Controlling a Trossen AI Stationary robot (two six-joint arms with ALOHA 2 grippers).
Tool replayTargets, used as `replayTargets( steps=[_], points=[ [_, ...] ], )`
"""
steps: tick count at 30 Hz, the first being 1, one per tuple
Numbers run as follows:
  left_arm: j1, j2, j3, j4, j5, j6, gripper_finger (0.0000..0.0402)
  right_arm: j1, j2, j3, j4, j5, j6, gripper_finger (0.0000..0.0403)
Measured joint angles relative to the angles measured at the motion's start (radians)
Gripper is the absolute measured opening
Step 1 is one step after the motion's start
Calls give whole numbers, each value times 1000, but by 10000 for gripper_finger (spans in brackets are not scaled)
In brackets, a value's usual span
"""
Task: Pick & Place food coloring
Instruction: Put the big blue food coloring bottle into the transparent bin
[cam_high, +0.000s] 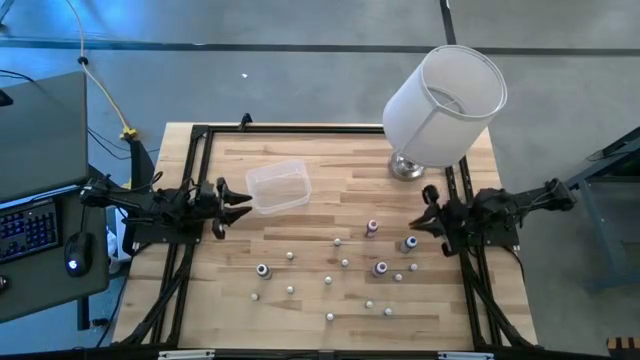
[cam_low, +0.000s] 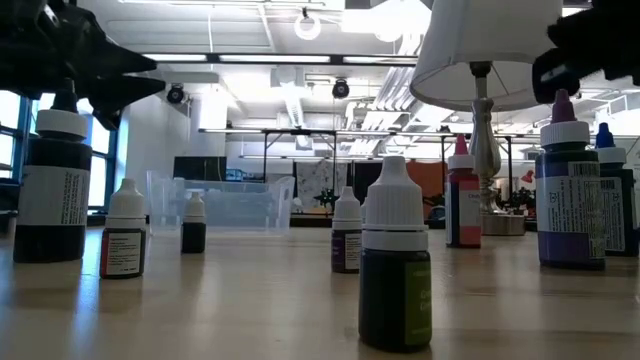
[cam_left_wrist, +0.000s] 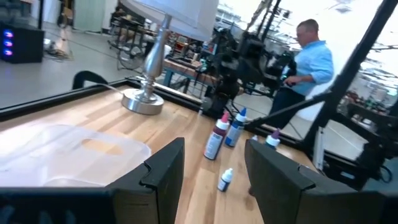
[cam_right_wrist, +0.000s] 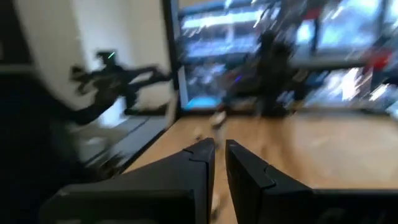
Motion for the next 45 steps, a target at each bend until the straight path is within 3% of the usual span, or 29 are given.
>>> replayTargets(
  steps=[7, 17, 27, 38, 45],
  points=[
    [0, 0, 0, -1, -17, 0, 168, 0, 84, 0, -117, -22, 23, 32],
    [0, 0, 0, -2, -29, 0, 168, 0, 158, 0, -134, -17, 9, 32],
    [0, 0, 0, -2, -29, 0, 168, 0, 159, 0, -61, 162, -105, 32],
    [0, 0, 0, -2, -30, 0, 168, 0, 159, 0, -97, 84, 57, 37],
    [0, 0, 0, -3, -30, 0, 168, 0, 159, 0, -127, 91, 64, 81]
  ],
)
